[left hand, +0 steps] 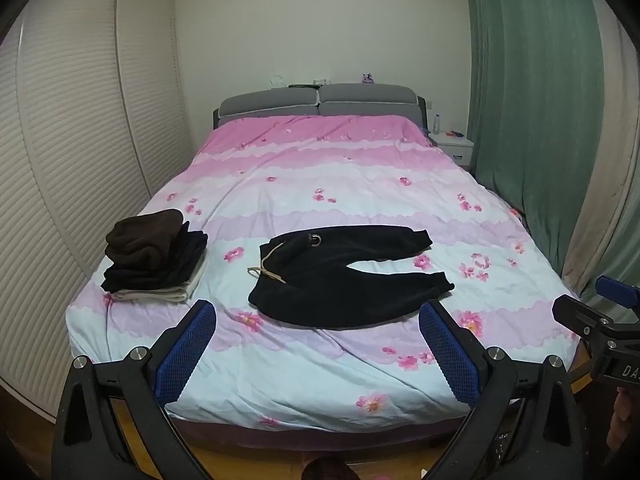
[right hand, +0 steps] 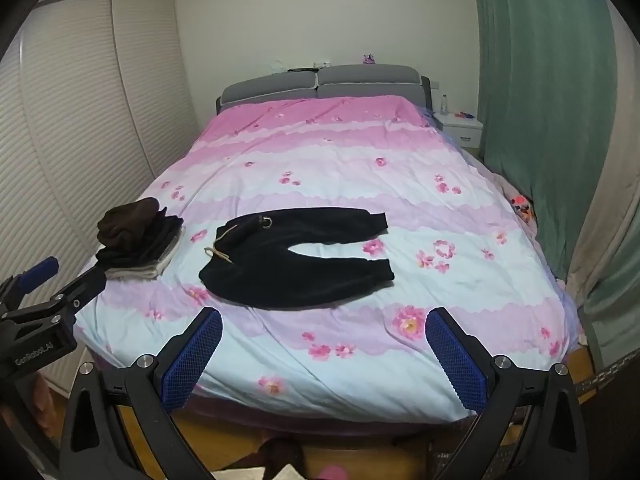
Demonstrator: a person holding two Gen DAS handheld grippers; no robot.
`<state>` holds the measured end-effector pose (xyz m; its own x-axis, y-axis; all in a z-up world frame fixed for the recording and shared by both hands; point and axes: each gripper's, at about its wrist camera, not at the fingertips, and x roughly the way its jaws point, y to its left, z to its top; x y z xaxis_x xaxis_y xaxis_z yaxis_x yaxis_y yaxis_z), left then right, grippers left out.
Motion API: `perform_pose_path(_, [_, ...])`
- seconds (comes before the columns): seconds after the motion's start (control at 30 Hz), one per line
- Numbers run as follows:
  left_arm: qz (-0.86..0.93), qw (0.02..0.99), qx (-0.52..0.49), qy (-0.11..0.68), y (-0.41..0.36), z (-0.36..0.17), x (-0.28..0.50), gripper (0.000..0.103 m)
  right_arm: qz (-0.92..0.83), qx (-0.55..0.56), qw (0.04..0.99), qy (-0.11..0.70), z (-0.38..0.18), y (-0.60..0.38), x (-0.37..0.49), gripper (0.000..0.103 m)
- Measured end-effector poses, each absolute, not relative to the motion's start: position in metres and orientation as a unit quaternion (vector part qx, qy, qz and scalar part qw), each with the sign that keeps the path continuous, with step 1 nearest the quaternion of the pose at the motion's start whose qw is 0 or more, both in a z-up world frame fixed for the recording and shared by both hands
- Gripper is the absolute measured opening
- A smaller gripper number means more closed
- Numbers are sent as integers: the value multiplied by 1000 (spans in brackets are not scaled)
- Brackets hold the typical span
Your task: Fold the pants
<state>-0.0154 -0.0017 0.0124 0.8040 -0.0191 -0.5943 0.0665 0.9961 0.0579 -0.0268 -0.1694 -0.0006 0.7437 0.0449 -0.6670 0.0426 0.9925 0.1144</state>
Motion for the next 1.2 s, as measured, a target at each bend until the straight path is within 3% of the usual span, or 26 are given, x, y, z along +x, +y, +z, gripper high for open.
perform_pose_path(1.2, [-14, 950, 27, 309, 3, 18, -16, 103, 10, 57, 937, 346, 7, -168, -30, 103])
